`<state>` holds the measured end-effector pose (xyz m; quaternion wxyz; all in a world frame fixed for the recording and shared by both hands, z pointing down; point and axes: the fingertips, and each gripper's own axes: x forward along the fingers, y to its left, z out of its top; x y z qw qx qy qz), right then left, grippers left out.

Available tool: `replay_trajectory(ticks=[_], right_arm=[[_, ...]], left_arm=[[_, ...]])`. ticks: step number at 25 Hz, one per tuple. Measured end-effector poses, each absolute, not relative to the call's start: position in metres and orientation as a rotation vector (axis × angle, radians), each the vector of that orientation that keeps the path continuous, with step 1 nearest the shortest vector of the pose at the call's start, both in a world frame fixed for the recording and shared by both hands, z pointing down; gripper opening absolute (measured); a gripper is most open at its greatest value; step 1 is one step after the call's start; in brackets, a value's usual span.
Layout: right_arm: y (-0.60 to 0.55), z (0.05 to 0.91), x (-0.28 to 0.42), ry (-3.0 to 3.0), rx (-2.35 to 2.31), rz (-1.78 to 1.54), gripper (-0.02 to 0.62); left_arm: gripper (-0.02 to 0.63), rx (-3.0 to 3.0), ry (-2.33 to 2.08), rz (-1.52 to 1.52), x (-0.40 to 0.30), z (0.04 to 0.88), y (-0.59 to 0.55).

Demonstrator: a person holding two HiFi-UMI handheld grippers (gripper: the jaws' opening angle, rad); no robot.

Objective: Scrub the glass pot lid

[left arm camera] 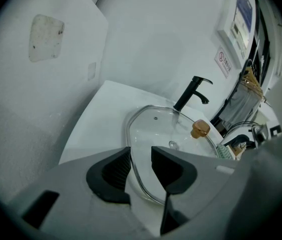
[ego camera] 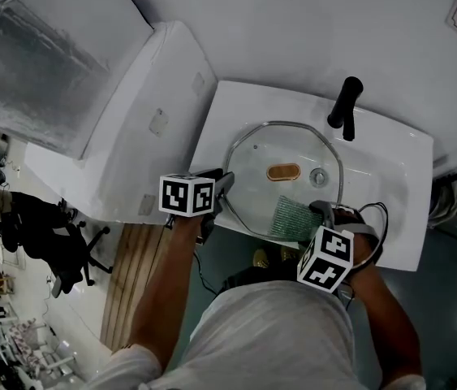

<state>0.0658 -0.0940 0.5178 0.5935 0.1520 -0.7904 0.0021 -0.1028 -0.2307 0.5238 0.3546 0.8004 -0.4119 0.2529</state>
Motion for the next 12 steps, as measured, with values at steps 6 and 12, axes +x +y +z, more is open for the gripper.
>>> replay_trajectory(ticks=[6, 12], right_arm=[[-0.099, 0.517, 0.096, -1.916, 0.435, 0.147, 0.348], [-0.104, 0.511, 0.104, -2.015, 0.483, 0.198, 0.348]], left_arm=[[0.140, 2.066, -1.068, 0.654, -0.103, 0.523, -0.230], [0.140, 2.070, -1.085, 0.666, -0.103, 0.522, -0.230]])
